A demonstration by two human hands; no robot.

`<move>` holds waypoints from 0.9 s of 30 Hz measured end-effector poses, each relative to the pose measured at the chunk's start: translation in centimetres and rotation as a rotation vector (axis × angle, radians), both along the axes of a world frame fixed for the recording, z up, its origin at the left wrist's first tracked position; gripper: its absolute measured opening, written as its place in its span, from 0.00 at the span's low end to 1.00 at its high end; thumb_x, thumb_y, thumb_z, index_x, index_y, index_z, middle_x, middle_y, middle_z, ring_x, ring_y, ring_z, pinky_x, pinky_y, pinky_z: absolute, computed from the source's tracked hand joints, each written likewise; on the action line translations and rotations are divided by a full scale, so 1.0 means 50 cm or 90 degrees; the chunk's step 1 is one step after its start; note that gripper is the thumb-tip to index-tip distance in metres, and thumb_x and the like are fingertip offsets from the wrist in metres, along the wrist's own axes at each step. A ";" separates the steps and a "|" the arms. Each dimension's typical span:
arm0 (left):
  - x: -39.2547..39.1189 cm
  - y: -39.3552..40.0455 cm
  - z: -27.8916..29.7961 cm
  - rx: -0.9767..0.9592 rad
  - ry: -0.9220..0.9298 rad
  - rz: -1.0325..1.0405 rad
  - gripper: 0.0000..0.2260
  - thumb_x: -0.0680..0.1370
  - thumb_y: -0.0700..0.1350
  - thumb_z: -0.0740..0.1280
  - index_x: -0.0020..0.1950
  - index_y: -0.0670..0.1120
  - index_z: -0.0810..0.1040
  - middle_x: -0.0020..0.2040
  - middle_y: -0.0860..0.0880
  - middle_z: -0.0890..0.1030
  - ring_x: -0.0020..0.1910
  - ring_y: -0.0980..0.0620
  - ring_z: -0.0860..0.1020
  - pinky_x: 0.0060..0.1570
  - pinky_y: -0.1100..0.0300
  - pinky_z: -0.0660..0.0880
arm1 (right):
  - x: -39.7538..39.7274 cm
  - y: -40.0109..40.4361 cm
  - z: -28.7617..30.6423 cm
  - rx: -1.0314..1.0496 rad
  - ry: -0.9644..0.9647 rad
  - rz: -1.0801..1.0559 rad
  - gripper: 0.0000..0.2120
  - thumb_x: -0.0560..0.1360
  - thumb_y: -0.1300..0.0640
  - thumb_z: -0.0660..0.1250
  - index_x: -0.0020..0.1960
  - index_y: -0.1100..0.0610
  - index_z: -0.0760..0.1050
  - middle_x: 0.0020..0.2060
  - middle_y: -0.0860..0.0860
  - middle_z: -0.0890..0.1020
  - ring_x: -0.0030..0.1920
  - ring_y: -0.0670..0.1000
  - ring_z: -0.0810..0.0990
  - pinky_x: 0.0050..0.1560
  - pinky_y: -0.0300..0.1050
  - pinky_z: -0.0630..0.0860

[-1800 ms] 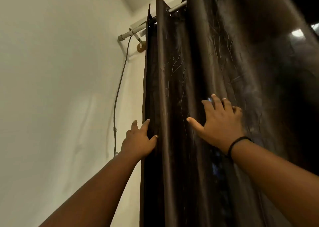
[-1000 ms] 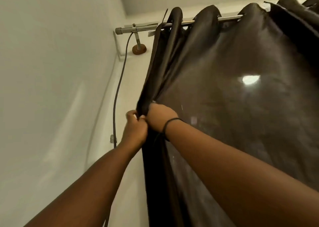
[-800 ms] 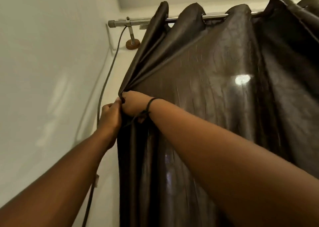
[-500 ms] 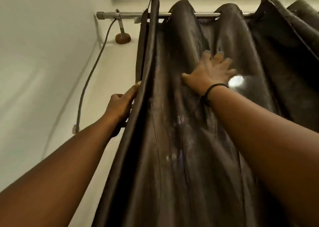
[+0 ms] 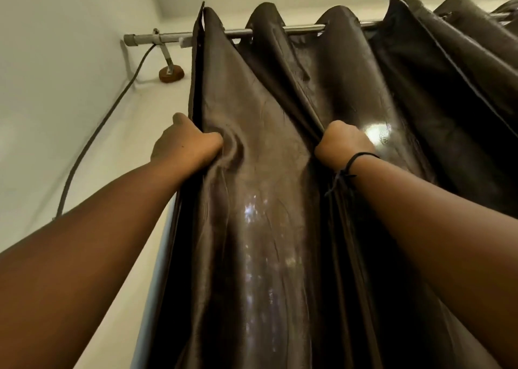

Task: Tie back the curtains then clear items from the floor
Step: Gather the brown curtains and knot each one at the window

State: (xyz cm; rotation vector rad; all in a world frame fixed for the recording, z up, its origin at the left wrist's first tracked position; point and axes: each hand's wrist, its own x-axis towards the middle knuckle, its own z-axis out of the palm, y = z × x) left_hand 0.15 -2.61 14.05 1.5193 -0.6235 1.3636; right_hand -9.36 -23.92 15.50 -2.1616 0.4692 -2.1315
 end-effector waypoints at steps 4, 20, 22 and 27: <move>-0.011 0.001 -0.003 0.030 -0.053 0.066 0.30 0.75 0.53 0.63 0.73 0.47 0.55 0.65 0.40 0.73 0.60 0.37 0.74 0.54 0.50 0.70 | -0.003 0.001 0.002 0.003 -0.003 0.006 0.01 0.75 0.60 0.61 0.46 0.56 0.69 0.36 0.54 0.72 0.41 0.58 0.73 0.42 0.49 0.71; 0.049 0.185 -0.046 0.116 -0.052 -0.083 0.07 0.73 0.42 0.60 0.37 0.41 0.73 0.35 0.42 0.73 0.33 0.45 0.71 0.32 0.58 0.63 | 0.153 0.461 0.038 -0.300 0.158 0.290 0.17 0.81 0.60 0.50 0.63 0.64 0.73 0.63 0.58 0.76 0.64 0.58 0.72 0.60 0.47 0.68; 0.045 0.177 -0.046 0.052 0.003 -0.185 0.09 0.76 0.42 0.59 0.41 0.40 0.74 0.38 0.43 0.74 0.32 0.48 0.71 0.30 0.61 0.63 | 0.154 0.444 0.037 -0.234 0.187 0.372 0.17 0.82 0.61 0.50 0.64 0.66 0.72 0.59 0.58 0.78 0.60 0.57 0.75 0.56 0.46 0.69; 0.041 0.127 -0.041 0.063 0.021 -0.316 0.29 0.70 0.68 0.65 0.59 0.47 0.79 0.50 0.48 0.81 0.49 0.47 0.78 0.55 0.51 0.74 | 0.128 0.329 0.003 -0.049 0.272 0.729 0.15 0.79 0.52 0.55 0.50 0.59 0.77 0.37 0.53 0.79 0.33 0.52 0.75 0.34 0.41 0.69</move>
